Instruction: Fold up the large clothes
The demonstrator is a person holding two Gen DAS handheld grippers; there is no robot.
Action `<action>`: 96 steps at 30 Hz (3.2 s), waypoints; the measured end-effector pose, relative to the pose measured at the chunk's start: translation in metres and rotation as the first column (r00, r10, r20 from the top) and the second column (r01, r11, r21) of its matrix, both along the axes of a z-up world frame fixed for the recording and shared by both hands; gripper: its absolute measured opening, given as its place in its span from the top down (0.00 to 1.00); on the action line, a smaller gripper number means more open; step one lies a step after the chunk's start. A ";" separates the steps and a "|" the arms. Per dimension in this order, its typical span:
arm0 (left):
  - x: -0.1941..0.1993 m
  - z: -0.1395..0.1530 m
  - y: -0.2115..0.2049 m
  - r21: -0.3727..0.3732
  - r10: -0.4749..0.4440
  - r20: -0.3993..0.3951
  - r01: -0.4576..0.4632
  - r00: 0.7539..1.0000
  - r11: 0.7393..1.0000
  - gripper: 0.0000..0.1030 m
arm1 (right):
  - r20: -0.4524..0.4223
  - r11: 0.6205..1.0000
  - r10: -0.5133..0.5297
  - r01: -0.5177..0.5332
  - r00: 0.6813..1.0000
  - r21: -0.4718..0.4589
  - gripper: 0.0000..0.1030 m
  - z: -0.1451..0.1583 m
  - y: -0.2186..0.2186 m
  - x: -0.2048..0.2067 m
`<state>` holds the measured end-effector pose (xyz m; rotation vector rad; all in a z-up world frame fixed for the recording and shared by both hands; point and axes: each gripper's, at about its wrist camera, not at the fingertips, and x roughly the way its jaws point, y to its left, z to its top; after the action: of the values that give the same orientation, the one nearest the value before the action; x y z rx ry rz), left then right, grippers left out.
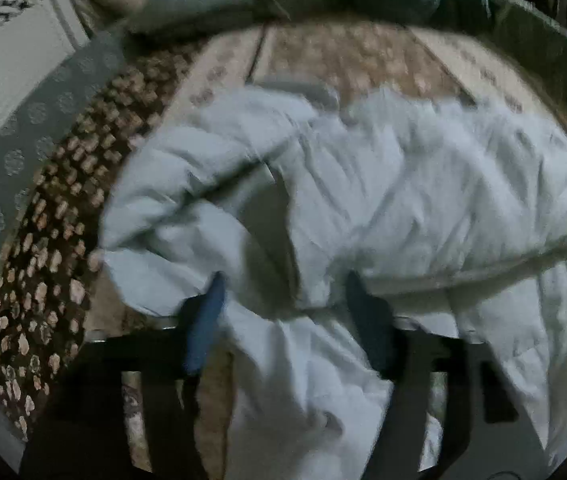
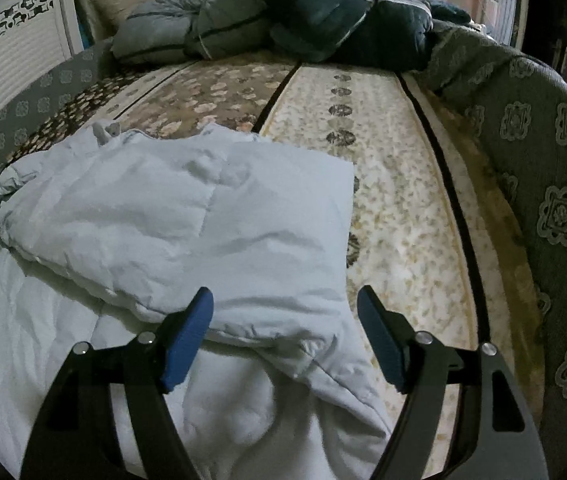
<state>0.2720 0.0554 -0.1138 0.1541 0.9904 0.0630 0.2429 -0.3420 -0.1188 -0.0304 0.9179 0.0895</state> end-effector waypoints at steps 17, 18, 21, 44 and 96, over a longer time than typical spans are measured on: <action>0.127 -0.060 -0.092 -0.084 -0.076 -0.142 0.065 0.987 0.994 0.99 | -0.068 0.982 0.148 -0.138 0.987 0.133 0.90 -0.012 0.114 0.058; 0.122 -0.067 -0.089 -0.080 -0.077 -0.151 0.066 0.985 0.995 1.00 | -0.083 0.977 0.187 -0.176 0.979 0.119 0.93 -0.024 0.121 0.060; 0.106 -0.079 -0.089 -0.059 -0.094 -0.153 0.086 0.984 0.995 1.00 | -0.091 0.968 0.234 -0.224 0.968 0.111 0.94 -0.041 0.126 0.058; 0.105 -0.040 -0.077 -0.066 -0.095 -0.115 0.088 0.989 0.994 0.40 | -0.074 0.975 0.159 -0.145 0.984 0.168 0.93 -0.006 0.090 0.064; 0.271 -0.094 0.038 0.089 0.047 -0.235 -0.027 0.971 0.996 0.49 | -0.061 0.980 0.201 -0.201 0.978 0.001 0.36 -0.049 0.092 0.075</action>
<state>0.5430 0.0937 -0.2082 0.2252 1.2301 0.1232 0.3181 -0.2495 -0.1673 -0.1263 0.9744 0.2769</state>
